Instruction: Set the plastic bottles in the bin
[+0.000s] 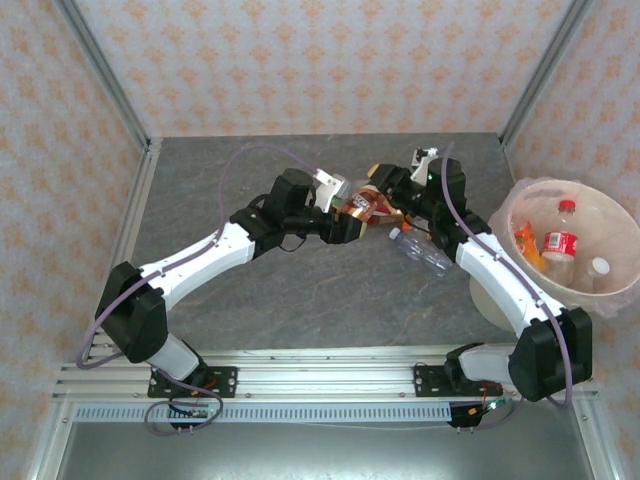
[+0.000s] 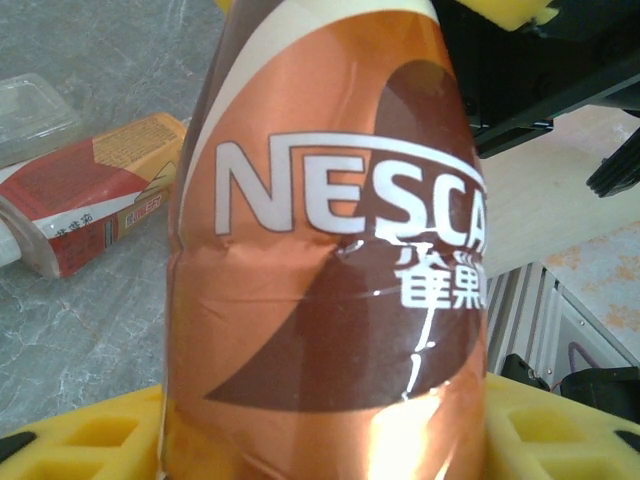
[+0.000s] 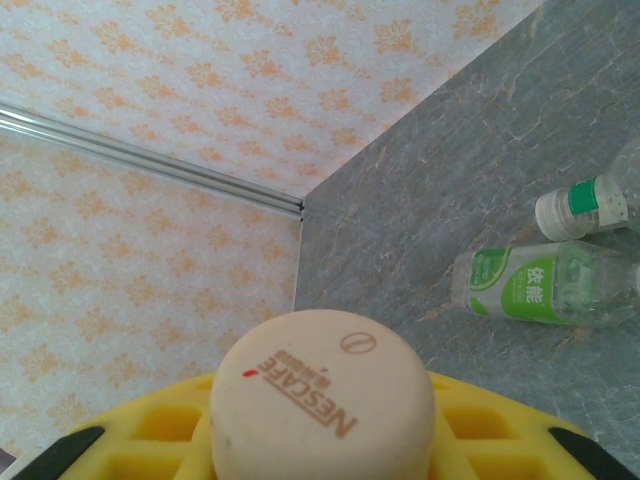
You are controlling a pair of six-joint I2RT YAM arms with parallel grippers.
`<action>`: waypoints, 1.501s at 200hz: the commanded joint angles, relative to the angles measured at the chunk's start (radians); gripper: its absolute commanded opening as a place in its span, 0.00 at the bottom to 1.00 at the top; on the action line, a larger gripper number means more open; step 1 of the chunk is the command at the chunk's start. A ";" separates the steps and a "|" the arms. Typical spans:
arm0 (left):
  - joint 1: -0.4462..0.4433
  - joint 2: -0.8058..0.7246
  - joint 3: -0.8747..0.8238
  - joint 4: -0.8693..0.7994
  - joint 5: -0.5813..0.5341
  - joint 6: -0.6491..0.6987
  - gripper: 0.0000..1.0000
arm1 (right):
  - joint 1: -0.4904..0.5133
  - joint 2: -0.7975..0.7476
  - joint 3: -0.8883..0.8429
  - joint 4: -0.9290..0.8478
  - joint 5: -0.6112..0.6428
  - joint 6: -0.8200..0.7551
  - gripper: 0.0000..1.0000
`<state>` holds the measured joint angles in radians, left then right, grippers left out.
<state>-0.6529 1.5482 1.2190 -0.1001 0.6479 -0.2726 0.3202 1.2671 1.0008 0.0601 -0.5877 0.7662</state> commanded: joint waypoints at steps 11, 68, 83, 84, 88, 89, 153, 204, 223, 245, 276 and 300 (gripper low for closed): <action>-0.003 0.033 0.053 0.006 0.049 -0.031 0.78 | 0.004 -0.033 0.022 -0.008 0.025 -0.060 0.25; 0.026 -0.024 -0.058 0.206 0.048 -0.130 1.00 | 0.005 -0.037 0.199 -0.304 0.204 -0.260 0.20; 0.043 -0.045 -0.084 0.221 0.018 -0.153 1.00 | 0.002 -0.039 0.242 -0.369 0.262 -0.318 0.19; 0.044 -0.046 -0.085 0.222 0.015 -0.154 1.00 | 0.002 -0.040 0.244 -0.372 0.265 -0.322 0.19; 0.048 -0.052 -0.093 0.223 0.005 -0.160 1.00 | 0.002 -0.040 0.255 -0.386 0.275 -0.337 0.19; 0.049 -0.054 -0.094 0.225 0.002 -0.162 1.00 | 0.003 -0.040 0.257 -0.390 0.278 -0.342 0.19; 0.095 -0.185 -0.219 0.163 -0.410 -0.229 1.00 | -0.022 -0.078 0.432 -0.580 0.506 -0.605 0.19; 0.111 -0.236 -0.280 0.179 -0.560 -0.285 1.00 | -0.075 -0.154 0.566 -0.656 0.651 -0.796 0.20; 0.113 -0.216 -0.262 0.163 -0.586 -0.294 1.00 | -0.109 -0.170 0.622 -0.685 0.715 -0.847 0.20; 0.116 -0.189 -0.241 0.166 -0.585 -0.315 1.00 | -0.151 -0.169 0.688 -0.741 0.819 -0.890 0.20; 0.118 -0.143 -0.196 0.167 -0.534 -0.330 1.00 | -0.233 -0.172 0.708 -0.793 0.881 -0.934 0.20; 0.118 -0.113 -0.154 0.157 -0.485 -0.340 1.00 | -0.251 -0.164 0.709 -0.862 1.053 -0.989 0.20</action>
<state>-0.5419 1.4151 1.0004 0.0673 0.1268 -0.5869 0.0818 1.0912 1.6951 -0.6930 0.2657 -0.1379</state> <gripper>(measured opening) 0.999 0.353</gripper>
